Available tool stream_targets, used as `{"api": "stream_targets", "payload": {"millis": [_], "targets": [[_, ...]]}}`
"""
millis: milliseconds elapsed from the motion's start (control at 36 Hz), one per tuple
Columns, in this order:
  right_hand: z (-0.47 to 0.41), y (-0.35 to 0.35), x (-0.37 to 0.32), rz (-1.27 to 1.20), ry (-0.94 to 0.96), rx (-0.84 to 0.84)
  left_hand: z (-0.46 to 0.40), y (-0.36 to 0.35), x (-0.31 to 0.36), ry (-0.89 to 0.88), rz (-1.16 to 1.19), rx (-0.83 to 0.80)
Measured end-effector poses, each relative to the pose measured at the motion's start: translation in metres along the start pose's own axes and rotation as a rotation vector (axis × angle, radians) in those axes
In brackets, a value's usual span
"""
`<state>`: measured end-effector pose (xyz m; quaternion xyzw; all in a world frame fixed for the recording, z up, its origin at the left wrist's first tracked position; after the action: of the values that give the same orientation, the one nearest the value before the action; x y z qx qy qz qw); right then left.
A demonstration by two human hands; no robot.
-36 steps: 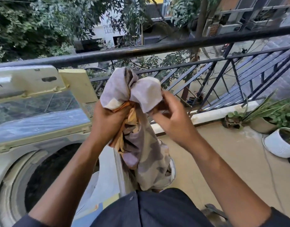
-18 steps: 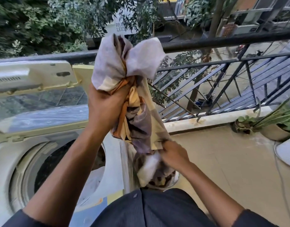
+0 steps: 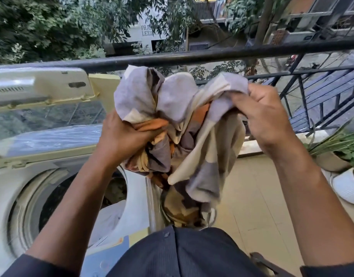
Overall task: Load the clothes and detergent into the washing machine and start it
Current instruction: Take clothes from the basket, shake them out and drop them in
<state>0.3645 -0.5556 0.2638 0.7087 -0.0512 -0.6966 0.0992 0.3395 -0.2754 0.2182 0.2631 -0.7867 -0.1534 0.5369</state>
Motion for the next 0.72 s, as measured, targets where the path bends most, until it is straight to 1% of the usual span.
{"api": "stream_targets", "payload": {"millis": [83, 111, 167, 222, 333, 389, 444, 500, 583, 611, 667, 722], "targets": [[-0.001, -0.012, -0.020, -0.098, 0.056, -0.060, -0.001, -0.011, 0.006, -0.001, 0.048, -0.194], [-0.002, -0.019, -0.022, -0.099, 0.065, -0.087, -0.002, -0.014, 0.012, -0.023, 0.075, -0.238], [-0.005, -0.035, -0.022, -0.056, 0.071, -0.148, -0.001, -0.022, 0.027, -0.055, 0.117, -0.274], [-0.006, -0.051, -0.019, 0.007, 0.072, -0.201, -0.001, -0.031, 0.038, -0.078, 0.135, -0.253], [-0.010, -0.066, -0.008, 0.085, 0.062, -0.215, -0.002, -0.039, 0.033, -0.088, 0.143, -0.066], [-0.012, -0.066, 0.000, 0.089, 0.042, -0.242, -0.003, -0.039, 0.022, -0.078, 0.131, -0.007], [-0.011, -0.064, 0.008, 0.102, 0.033, -0.269, -0.002, -0.041, 0.018, -0.084, 0.089, 0.005], [-0.011, -0.064, 0.015, 0.098, 0.020, -0.296, -0.002, -0.045, 0.015, -0.092, 0.092, -0.016], [-0.011, -0.068, 0.021, 0.113, 0.021, -0.344, -0.003, -0.056, 0.021, -0.124, 0.107, -0.144], [-0.012, -0.068, 0.022, 0.131, 0.030, -0.351, -0.003, -0.059, 0.023, -0.139, 0.108, -0.163], [-0.012, -0.065, 0.025, 0.161, 0.039, -0.346, -0.003, -0.061, 0.021, -0.130, 0.119, -0.111], [-0.010, -0.063, 0.028, 0.148, 0.029, -0.359, -0.002, -0.056, 0.015, -0.081, 0.157, 0.007]]}}
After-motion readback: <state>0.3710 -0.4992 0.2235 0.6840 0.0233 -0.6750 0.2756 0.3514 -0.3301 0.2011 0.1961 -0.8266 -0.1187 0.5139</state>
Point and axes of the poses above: each hand's wrist, its own z-axis away from the middle knuckle, its own y-axis out of the back of the hand, x = y × z, the point moved 7 cm from there along -z, towards the middle knuckle, and after that the axes turned 13 degrees about -y, right-handed, at the moved point
